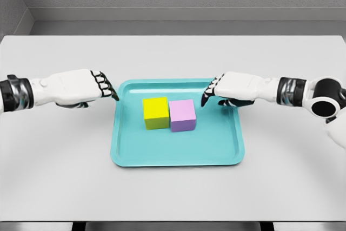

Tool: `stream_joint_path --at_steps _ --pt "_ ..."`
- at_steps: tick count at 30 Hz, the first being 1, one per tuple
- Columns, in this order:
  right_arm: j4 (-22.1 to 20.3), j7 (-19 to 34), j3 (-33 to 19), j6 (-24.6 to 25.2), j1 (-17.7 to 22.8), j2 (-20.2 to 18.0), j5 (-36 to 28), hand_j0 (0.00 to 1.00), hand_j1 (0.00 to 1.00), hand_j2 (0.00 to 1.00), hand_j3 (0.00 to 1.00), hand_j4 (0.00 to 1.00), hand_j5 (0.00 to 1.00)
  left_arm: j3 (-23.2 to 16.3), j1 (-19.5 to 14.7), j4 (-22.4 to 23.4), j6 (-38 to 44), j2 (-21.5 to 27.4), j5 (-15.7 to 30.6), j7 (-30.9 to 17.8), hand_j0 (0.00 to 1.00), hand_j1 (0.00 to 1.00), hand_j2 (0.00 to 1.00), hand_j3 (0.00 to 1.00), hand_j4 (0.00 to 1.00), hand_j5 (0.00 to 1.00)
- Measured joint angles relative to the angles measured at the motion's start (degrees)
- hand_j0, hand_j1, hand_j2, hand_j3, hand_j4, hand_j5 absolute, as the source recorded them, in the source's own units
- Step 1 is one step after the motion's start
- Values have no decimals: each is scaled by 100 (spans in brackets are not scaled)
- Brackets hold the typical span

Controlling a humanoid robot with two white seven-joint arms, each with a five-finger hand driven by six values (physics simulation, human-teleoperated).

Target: Push two cubes

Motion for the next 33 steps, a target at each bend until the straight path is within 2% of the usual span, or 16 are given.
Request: stream_joint_path --at_steps 7,11,12,14,15,18,22,27,33 --pt "-402 0 -115 -1 219 -405 -19 59 59 59 59 59 59 203 26 150 -1 447 450 1 84 84 84 84 84 84" --pt "-855 0 -124 -1 431 -635 -28 58 58 58 58 58 58 263 18 248 0 528 555 2 86 86 86 86 86 86" --pt "-928 0 -123 -1 501 -669 -28 58 58 58 58 58 58 271 18 262 0 536 573 1 90 90 90 90 90 90" --pt "-1109 0 -122 -1 545 -747 -34 58 58 58 58 58 58 281 0 293 0 546 606 2 91 91 91 91 91 91" --pt "-1197 0 -124 -1 571 -791 -43 58 58 58 58 58 58 284 9 311 0 549 625 3 100 100 100 100 100 100" --pt "-1426 0 -123 -2 738 -880 -55 58 58 58 58 58 58 289 9 342 0 553 674 6 100 100 100 100 100 100" --pt "-1628 0 -85 0 896 -898 -110 57 57 57 57 57 57 291 0 356 0 560 738 9 100 100 100 100 100 100" --pt "-1689 0 -43 0 993 -871 -290 57 57 57 57 57 57 337 9 403 -1 634 800 9 100 100 100 100 100 100" --pt "-1701 0 120 1 1099 -609 -406 57 57 57 57 57 57 365 0 420 0 650 823 7 100 100 100 100 100 100"
